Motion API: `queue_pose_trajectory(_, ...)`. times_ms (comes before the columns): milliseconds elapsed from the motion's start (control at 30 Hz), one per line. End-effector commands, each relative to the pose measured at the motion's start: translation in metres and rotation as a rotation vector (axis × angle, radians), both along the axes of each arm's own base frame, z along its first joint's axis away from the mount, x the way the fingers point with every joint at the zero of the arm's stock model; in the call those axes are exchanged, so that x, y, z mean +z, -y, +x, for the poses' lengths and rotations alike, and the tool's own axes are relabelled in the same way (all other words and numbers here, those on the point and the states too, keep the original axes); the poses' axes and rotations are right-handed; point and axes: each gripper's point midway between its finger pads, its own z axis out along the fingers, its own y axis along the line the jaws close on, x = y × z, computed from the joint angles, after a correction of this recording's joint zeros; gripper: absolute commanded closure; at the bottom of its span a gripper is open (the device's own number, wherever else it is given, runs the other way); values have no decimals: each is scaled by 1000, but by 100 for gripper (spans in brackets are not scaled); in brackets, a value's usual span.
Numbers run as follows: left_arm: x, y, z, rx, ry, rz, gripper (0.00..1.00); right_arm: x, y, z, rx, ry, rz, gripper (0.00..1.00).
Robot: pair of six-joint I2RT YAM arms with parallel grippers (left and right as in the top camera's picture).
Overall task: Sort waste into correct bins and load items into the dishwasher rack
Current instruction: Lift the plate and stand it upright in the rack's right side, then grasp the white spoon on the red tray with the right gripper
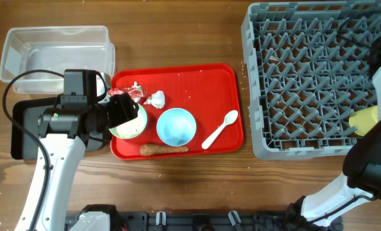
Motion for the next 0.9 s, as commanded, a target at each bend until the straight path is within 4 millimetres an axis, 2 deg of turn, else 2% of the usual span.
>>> queue_pose_trajectory(0, 7, -4, 4, 12, 26, 9, 23, -38, -12, 1, 8, -21, 54, 96)
queue_pose_trajectory(100, 7, -4, 4, 12, 27, 8, 23, -41, -22, 4, -25, 86, 102, 96)
queue_pose_trajectory(300, 7, -4, 4, 12, 27, 8, 23, -50, -67, 24, 66, 13, 119, 94)
queue_pose_trajectory(333, 7, -4, 5, 12, 28, 8, 23, -52, -74, 26, 79, 1, 123, 86)
queue_pose_trajectory(433, 7, -4, 5, 12, 28, 8, 22, -57, -92, 31, 114, -31, 132, 42)
queue_pose_trajectory(500, 7, -4, 5, 12, 28, 9, 22, -60, -101, 33, 131, -49, 138, 30)
queue_pose_trajectory(600, 7, -4, 5, 12, 29, 9, 21, -55, -108, 34, 136, -20, 152, 15)
queue_pose_trajectory(667, 7, -4, 5, 12, 29, 9, 21, -46, -115, 36, 169, 16, 185, 11)
queue_pose_trajectory(800, 7, -4, 5, 12, 29, 9, 21, -18, -135, 40, 282, 83, 254, 8)
queue_pose_trajectory(867, 8, -4, 5, 12, 31, 9, 21, -8, -157, 40, 374, 90, 317, 8)
